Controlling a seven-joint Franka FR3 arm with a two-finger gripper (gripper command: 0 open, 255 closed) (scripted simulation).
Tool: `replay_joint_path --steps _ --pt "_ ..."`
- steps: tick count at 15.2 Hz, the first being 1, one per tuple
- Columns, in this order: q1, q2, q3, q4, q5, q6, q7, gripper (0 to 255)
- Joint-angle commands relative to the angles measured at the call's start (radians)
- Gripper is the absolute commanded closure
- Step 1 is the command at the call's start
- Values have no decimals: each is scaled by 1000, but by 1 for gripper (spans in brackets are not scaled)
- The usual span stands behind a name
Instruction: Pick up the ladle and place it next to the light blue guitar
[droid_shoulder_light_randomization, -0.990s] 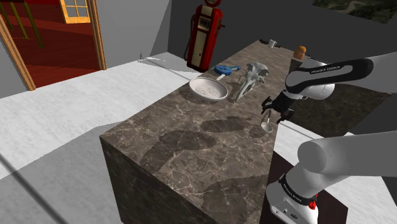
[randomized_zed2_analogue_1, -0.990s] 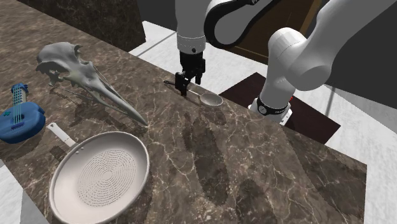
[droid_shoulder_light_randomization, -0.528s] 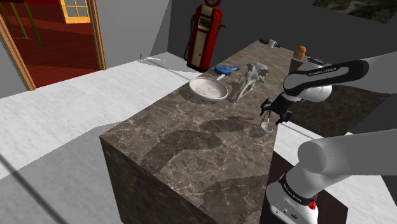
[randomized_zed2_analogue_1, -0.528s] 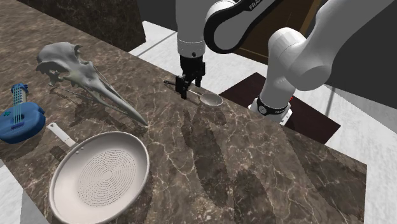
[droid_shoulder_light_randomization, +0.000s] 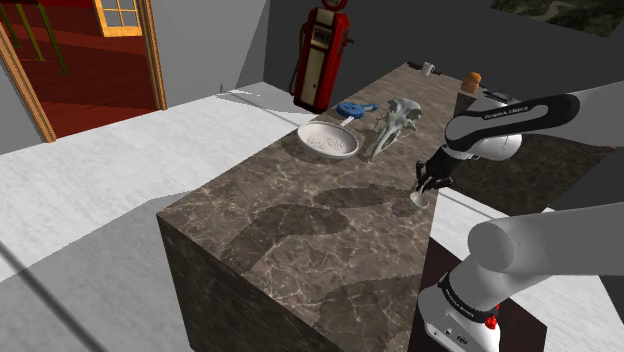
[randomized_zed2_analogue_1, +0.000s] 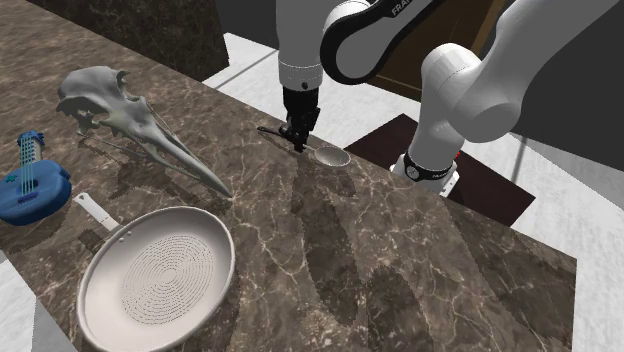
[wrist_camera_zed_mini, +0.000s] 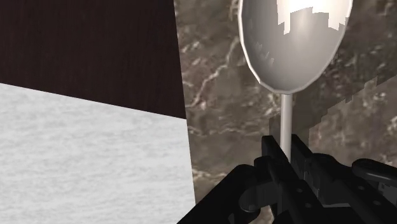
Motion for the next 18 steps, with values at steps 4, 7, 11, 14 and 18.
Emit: replay_joint_path --steps 4,7,11,14,18 --pt "0 0 0 0 0 0 0 255" --pt "-4 -36 6 21 -4 -56 7 255" --pt "-8 -76 13 53 -7 -129 16 255" --pt "-9 -102 18 79 -8 -181 21 255" --pt "-10 -131 24 117 -8 -247 28 255"
